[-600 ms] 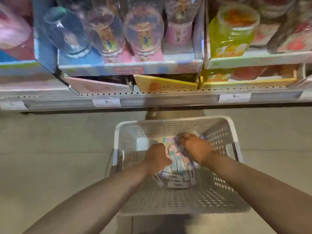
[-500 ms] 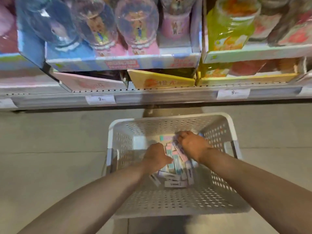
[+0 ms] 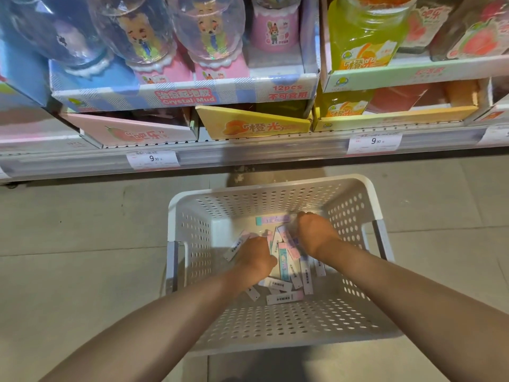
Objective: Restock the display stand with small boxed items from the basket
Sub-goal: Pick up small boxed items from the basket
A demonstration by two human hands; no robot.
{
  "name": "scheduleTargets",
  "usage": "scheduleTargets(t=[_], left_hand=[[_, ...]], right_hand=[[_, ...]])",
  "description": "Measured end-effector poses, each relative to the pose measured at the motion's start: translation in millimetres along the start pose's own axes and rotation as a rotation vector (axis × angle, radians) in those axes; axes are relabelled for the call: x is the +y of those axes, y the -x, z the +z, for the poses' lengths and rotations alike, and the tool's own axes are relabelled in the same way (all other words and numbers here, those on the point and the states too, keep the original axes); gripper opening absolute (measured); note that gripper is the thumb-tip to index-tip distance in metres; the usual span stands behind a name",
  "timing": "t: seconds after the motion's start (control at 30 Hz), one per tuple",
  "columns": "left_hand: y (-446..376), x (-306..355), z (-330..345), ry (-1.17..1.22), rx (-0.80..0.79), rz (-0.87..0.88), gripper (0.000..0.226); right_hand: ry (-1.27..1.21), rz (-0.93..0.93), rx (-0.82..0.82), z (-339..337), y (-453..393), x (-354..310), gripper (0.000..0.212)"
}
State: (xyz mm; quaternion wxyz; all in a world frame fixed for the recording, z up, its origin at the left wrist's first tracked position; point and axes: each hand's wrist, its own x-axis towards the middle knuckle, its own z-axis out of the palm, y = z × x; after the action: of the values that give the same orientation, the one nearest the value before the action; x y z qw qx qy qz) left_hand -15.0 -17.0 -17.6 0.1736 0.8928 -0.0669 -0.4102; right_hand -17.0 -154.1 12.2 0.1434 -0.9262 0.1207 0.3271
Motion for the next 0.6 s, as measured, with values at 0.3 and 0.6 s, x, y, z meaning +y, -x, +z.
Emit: scheduleTargets(t=[0.3,0.6], left_hand=[[-6,-8,-9,0.238,0.077,-0.046,0.033],[-11,2,-9,0.151,0.134,-0.017,0.037]], right_hand=[[-0.346,0.191,0.046,16,10,-18,0.036],[-0.302,0.154,0.009,19,17,-20,0.063]])
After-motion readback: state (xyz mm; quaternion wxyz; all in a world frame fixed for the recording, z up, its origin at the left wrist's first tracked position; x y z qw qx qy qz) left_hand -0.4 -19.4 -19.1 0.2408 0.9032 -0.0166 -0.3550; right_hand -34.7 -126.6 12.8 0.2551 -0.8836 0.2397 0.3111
